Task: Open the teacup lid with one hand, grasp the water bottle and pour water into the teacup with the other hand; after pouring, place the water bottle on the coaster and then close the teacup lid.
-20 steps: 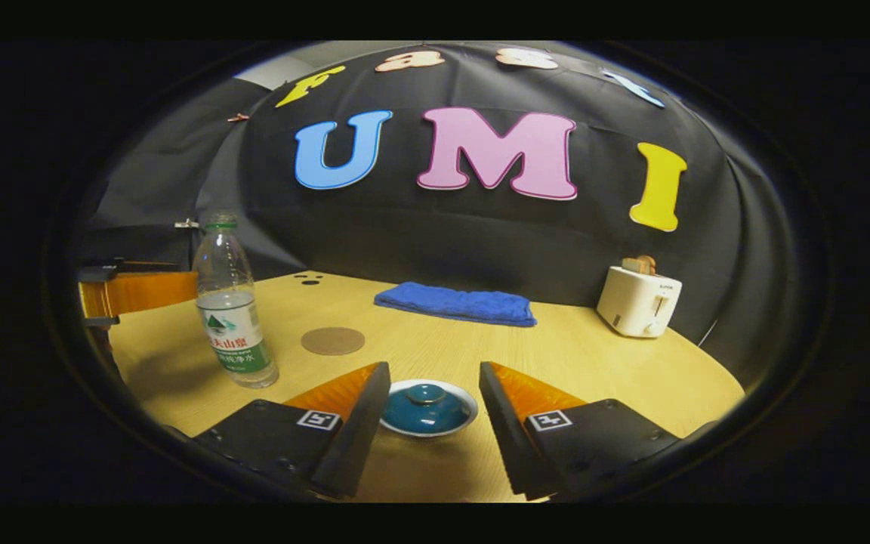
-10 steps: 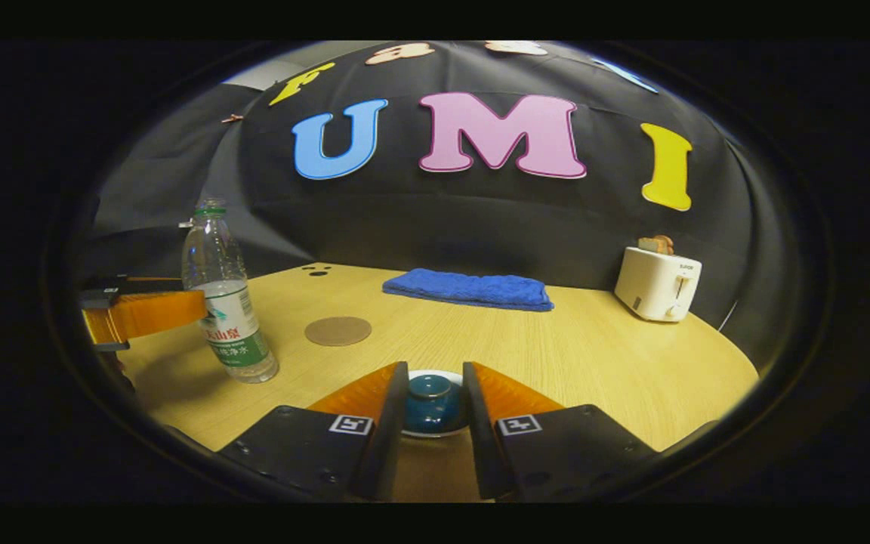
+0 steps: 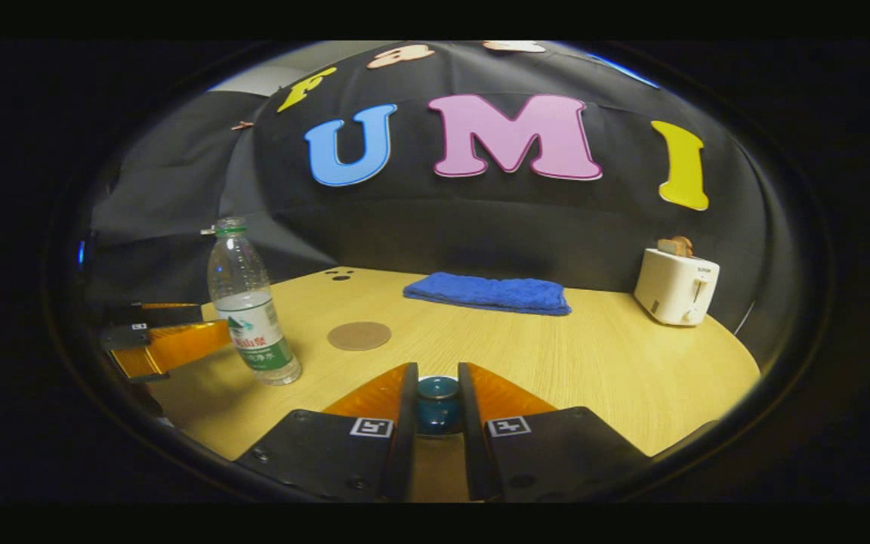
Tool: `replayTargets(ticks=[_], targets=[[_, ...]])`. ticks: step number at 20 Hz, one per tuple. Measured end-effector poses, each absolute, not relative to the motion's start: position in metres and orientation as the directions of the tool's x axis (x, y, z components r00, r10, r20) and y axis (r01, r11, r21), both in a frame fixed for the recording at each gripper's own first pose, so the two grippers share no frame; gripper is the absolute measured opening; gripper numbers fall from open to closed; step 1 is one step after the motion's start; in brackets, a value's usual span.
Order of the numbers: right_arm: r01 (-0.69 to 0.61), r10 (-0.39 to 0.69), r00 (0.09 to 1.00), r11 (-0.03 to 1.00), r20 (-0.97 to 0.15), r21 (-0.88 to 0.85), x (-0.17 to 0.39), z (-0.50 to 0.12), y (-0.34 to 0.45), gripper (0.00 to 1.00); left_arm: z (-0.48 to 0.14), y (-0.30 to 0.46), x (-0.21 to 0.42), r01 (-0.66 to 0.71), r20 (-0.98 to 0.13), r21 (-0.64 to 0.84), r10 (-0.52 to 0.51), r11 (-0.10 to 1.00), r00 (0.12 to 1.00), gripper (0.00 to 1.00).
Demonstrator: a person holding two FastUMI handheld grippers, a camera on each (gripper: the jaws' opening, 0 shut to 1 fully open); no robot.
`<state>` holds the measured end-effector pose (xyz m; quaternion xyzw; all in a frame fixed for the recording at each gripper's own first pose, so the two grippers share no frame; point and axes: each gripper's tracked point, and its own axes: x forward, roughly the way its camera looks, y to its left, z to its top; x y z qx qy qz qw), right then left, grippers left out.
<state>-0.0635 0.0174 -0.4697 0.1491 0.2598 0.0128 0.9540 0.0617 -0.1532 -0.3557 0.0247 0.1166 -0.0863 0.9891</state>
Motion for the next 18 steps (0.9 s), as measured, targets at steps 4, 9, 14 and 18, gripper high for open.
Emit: replayTargets(ticks=[4, 9, 14, 18], targets=[[-0.003, 0.155, 0.866, 0.952, -0.475, 0.306, -0.071, -0.462, 0.017, 0.31, -0.358, -0.152, 0.056, 0.108, -0.231, 0.02, -0.1, 0.994, 0.968, 0.95], [-0.034, 0.178, 0.876, 0.95, -0.449, 0.309, -0.073, -0.454, 0.011, 0.26, -0.37, -0.149, 0.061, 0.055, -0.244, 0.023, -0.048, 0.998, 0.969, 0.95], [-0.049, 0.188, 0.878, 0.95, -0.439, 0.309, -0.069, -0.454, 0.004, 0.3, -0.375, -0.156, 0.076, 0.055, -0.249, 0.039, -0.044, 0.998, 0.968, 0.96], [-0.05, 0.186, 0.883, 0.95, -0.43, 0.309, -0.064, -0.453, -0.004, 0.3, -0.375, -0.164, 0.083, 0.065, -0.245, 0.05, -0.051, 0.997, 0.968, 0.89]])
